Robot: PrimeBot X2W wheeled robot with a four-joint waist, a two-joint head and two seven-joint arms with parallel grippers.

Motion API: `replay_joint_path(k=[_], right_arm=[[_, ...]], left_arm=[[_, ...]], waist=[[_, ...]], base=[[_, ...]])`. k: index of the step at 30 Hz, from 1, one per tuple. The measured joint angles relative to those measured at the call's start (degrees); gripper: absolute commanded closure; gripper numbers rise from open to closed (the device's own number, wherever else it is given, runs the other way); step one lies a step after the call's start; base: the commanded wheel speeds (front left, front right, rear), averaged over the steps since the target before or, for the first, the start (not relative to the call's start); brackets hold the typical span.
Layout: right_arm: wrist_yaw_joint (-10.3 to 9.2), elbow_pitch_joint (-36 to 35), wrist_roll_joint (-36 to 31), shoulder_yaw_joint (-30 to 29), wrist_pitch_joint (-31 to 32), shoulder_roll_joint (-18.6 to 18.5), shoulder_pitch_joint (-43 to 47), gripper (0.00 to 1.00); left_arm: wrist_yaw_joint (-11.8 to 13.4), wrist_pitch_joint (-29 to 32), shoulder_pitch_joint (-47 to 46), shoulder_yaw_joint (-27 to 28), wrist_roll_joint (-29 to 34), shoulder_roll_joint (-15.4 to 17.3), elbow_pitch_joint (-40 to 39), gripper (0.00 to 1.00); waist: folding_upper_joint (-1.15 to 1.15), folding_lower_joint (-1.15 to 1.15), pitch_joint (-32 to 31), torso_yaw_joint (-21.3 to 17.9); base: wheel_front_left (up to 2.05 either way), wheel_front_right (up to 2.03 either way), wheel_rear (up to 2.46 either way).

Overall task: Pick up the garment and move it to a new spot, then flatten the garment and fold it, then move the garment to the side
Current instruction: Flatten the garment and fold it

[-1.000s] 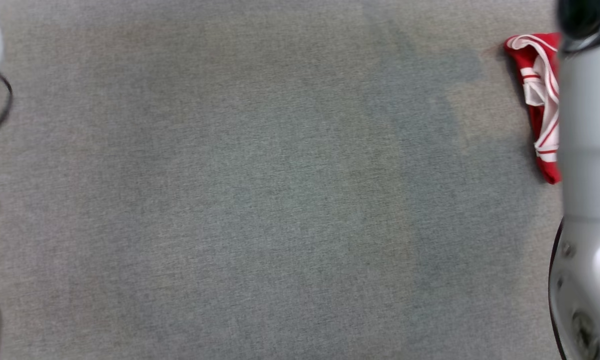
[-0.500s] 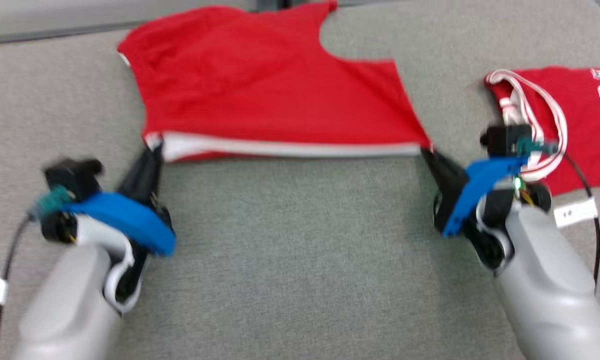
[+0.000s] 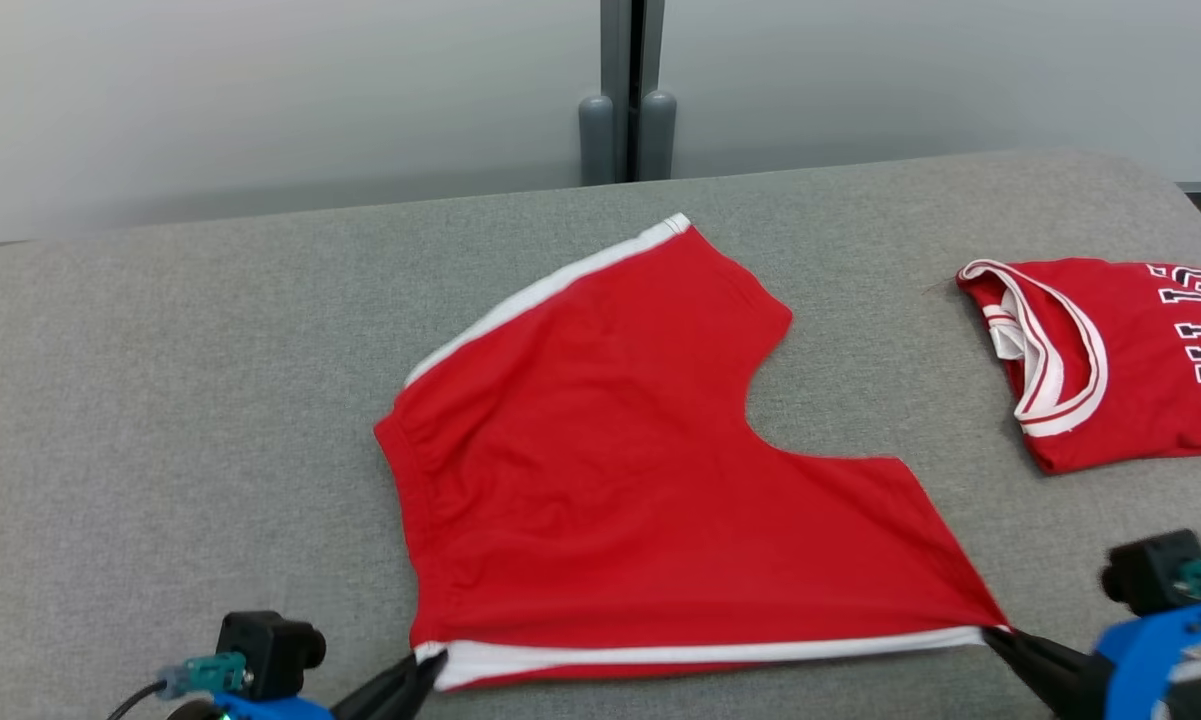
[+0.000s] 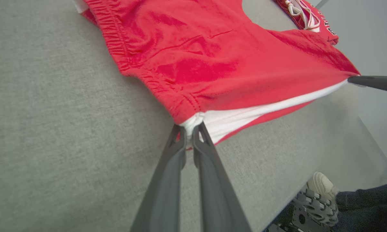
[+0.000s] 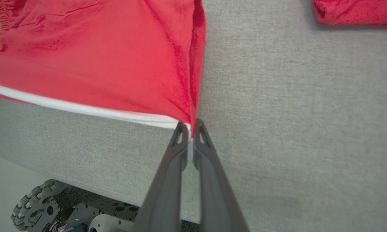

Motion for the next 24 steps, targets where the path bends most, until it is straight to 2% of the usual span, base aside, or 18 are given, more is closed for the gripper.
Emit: replay_joint_path(k=[3,5,7,9,11,14,24], right_arm=[[-0.05,-13.6,-2.2,-6.4,7.0,2.1,6.7,1.00],[-0.07,-20.4,-3.6,-9.2,10.0,4.0,7.8,1.00],[-0.08,-24.5,-5.4,-10.7,12.0,4.9,6.9,1.00],[-0.08,-25.3,-5.8,-10.7,13.0,5.3,3.3,1.00],[-0.08,-24.0,-5.9,-10.0,13.0,5.2,-2.7,1.00],[-0.10,-19.2,-6.3,-7.4,11.8,4.8,-11.8,1.00],[-0.12,4.4,-10.1,0.8,4.5,4.0,-38.3,1.00]], left_arm=[[3.4,3.9,3.7,0.3,-1.1,3.5,-9.8,1.00],[5.1,4.8,4.6,1.2,-2.2,4.4,-14.4,1.00],[5.9,5.7,4.3,1.9,-2.2,4.9,-16.9,1.00],[6.1,6.4,2.0,2.6,-1.9,5.0,-17.2,1.00],[6.3,6.6,-1.8,3.3,-1.2,4.3,-16.0,1.00],[6.3,6.3,-7.1,4.2,-1.2,1.5,-12.5,1.00],[5.6,1.1,-21.2,5.7,-0.4,-8.4,3.2,1.00]], waist=[[0.00,0.01,0.5,0.5],[0.00,0.01,1.1,0.8],[0.00,0.01,1.8,1.1],[0.00,0.02,2.6,1.4],[0.00,0.02,3.6,1.8],[0.00,0.03,5.3,2.3],[0.00,0.04,11.5,6.6]], base=[[0.00,0.00,0.00],[0.00,0.00,0.00],[0.00,0.00,0.00],[0.00,0.00,0.00],[0.00,0.00,0.00],[0.00,0.00,0.00],[0.00,0.00,0.00]])
